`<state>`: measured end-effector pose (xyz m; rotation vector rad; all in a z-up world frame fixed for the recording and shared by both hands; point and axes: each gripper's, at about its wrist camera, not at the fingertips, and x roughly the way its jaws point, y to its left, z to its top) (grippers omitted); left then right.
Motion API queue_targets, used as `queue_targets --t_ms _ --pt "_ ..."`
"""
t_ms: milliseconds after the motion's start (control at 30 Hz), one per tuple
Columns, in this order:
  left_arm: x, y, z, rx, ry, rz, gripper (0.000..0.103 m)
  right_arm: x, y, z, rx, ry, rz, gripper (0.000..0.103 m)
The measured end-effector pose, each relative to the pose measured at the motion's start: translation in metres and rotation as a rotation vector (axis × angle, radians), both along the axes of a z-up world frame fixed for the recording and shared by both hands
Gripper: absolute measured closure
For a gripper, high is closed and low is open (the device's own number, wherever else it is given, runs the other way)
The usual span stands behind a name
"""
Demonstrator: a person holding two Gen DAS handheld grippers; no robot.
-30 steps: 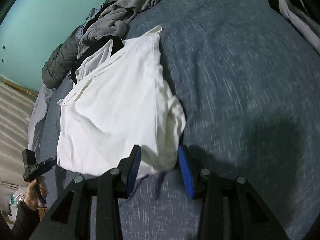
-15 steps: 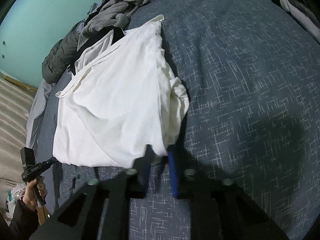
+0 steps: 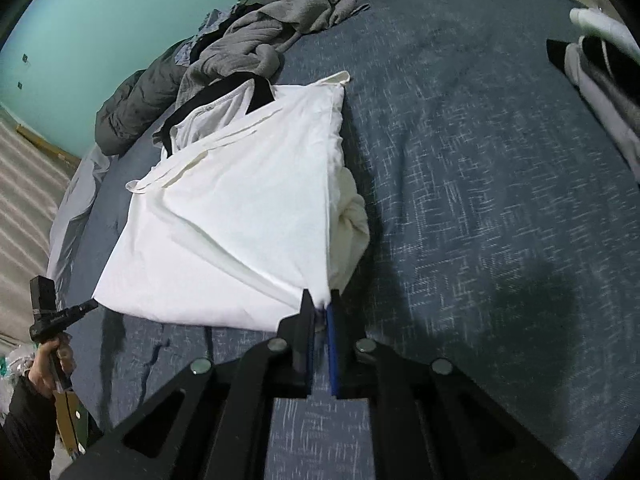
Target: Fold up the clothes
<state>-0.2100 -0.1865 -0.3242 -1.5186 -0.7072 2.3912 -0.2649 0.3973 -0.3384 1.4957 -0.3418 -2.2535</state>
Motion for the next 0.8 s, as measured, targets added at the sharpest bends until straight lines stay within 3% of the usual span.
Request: queue_targets --t_ms 367,800 --pt "0.041 0.005 0.022 -0.010 -0.008 -0.034 0.100 0.037 0.004 0.029 -0.006 0.013 0.048 0.099" --pt "0.139 0.028 0.037 -0.042 -0.023 -0.108 0.100 0.130 0.015 0.027 0.001 -0.023 0.120 0.099"
